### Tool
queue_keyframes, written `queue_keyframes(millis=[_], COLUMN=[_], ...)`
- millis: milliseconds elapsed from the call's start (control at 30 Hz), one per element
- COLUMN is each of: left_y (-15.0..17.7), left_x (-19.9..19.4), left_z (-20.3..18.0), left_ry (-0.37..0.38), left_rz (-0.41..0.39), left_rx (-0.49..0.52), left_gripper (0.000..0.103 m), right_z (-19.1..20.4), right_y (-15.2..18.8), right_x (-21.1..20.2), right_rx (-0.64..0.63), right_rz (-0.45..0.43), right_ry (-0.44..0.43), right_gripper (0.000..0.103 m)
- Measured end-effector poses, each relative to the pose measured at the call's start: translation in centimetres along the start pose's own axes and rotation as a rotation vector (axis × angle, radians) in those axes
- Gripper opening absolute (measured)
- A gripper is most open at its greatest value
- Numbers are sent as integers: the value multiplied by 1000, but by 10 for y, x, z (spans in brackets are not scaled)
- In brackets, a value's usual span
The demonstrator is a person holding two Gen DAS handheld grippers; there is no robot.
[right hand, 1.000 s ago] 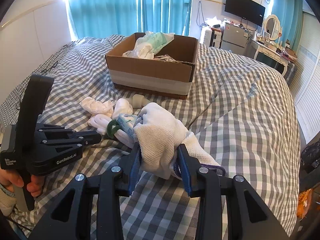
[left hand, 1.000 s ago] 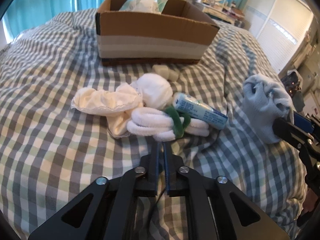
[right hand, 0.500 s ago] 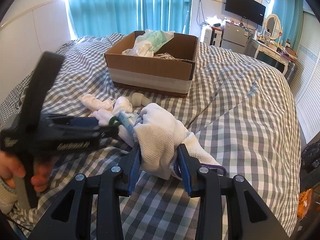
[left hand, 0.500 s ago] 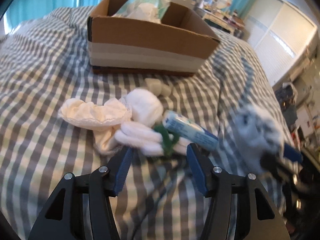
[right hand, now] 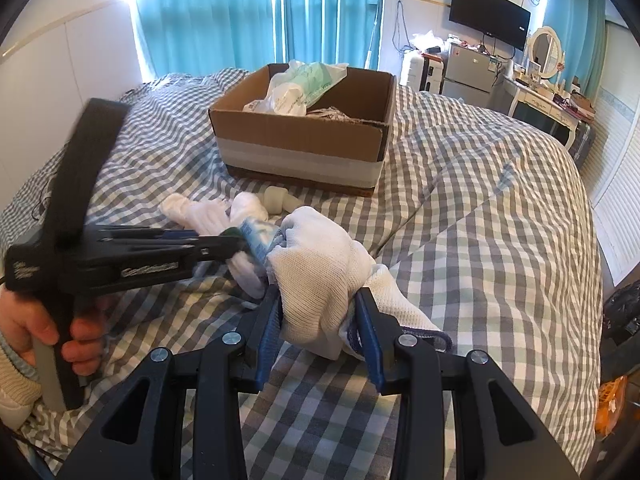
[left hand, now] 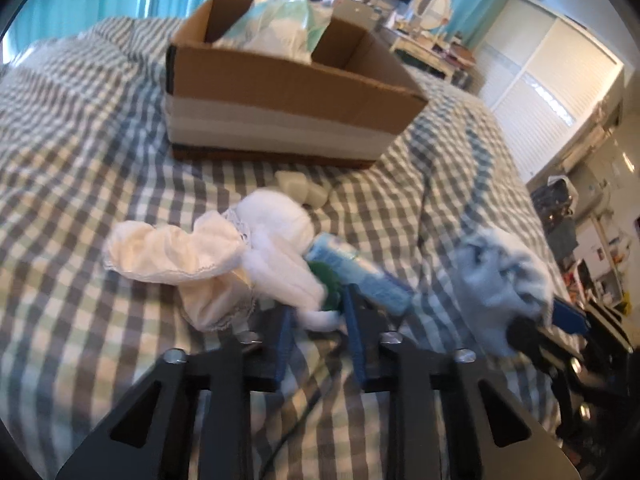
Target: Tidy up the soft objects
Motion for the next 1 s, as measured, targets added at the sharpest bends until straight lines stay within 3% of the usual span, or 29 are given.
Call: queue_keyframes(millis=[267, 500, 767, 1000], left_y=[0, -30, -95, -158], left_x=[-41, -94, -113, -79], left_z=[-11, -35, -51, -33], left_ry=[-1, -20, -49, -53], left_rz=[-54, -172, -250, -224], left_rx=[51, 141, 234, 238], left_gripper=[15, 15, 15, 15], right_z=[-1, -7, -18, -25], right_y=[-16, -41, -127, -208], right_x=[-26, -48, -54, -15], right_rx=[-9, -14, -31, -29], right_rz=[-55, -119, -250, -271], right_ry=[21, 32, 25, -2], right_gripper=[36, 36, 36, 36])
Point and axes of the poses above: each gripper's, at about its wrist camera, not at the fingertips, and x roughly the way its jaws point, z to its left, y to its underside, the point moved 10 cm from there along x, roughly the way its jaws point, and after that the axes turned 7 degrees about y, right-handed, at the moved point
